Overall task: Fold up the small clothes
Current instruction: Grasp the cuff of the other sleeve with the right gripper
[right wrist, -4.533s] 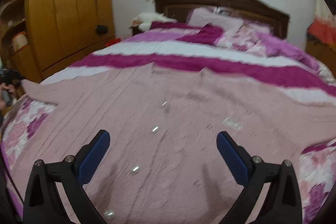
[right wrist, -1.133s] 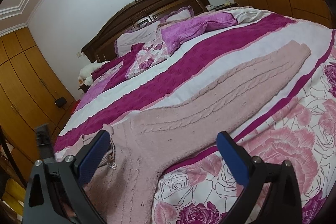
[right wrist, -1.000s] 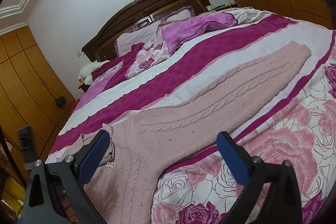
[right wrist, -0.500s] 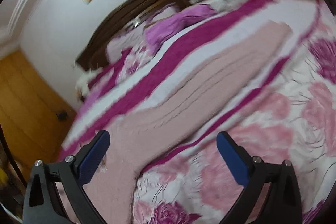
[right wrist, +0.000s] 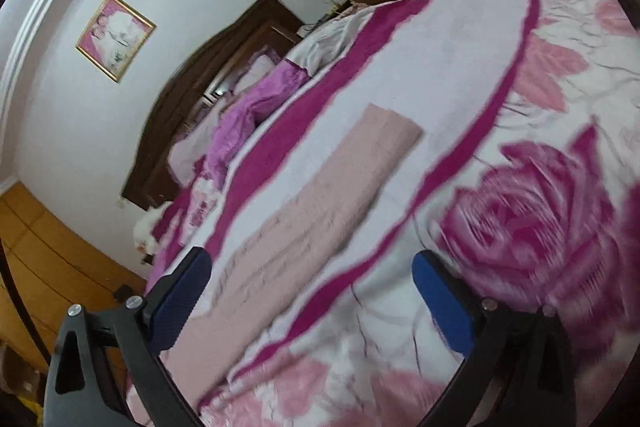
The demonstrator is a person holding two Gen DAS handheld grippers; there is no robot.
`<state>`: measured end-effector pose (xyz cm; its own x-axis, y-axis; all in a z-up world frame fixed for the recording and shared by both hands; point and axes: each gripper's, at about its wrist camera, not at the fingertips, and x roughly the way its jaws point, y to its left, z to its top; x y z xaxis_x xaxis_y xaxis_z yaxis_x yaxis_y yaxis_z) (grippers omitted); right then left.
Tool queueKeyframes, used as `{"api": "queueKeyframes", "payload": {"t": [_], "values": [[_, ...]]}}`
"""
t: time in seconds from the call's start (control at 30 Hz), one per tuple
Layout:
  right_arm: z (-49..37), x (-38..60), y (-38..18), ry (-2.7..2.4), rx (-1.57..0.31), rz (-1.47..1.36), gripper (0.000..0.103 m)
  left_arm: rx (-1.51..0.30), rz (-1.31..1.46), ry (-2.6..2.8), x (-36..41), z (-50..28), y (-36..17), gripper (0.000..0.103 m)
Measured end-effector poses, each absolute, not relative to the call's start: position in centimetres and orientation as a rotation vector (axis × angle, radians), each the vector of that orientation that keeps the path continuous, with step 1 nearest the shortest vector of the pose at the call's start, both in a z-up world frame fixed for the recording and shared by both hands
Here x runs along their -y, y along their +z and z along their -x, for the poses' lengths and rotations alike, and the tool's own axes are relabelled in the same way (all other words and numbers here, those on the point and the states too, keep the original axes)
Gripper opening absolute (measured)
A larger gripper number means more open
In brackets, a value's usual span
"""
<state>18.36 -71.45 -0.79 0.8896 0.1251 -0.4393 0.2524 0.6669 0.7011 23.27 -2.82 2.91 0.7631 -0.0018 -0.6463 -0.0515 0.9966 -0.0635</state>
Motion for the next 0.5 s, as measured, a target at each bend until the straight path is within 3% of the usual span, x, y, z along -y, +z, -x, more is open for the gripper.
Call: {"api": "queueKeyframes", "payload": {"t": [0.13, 0.33, 0.43, 0.5], "values": [[-21.0, 72.9, -1.3, -0.074, -0.496, -0.858, 0.103, -0.741, 0.158, 0.026, 1.5, -24.1, 1.8, 0.034], [-24.5, 75.9, -2.7, -0.095, -0.496, -0.892, 0.092, -0.753, 0.204, 0.063, -0.1, -24.8, 1.0, 0.034], [-25.0, 77.4, -3.5, -0.138, -0.465, -0.935, 0.07, -0.758, 0.23, 0.068, -0.7, -24.8, 1.1, 0.034], [-25.1, 78.6, -4.6, -0.156, -0.429, -0.997, 0.048, -0.756, 0.239, 0.065, -1.1, -24.8, 1.3, 0.034]]}}
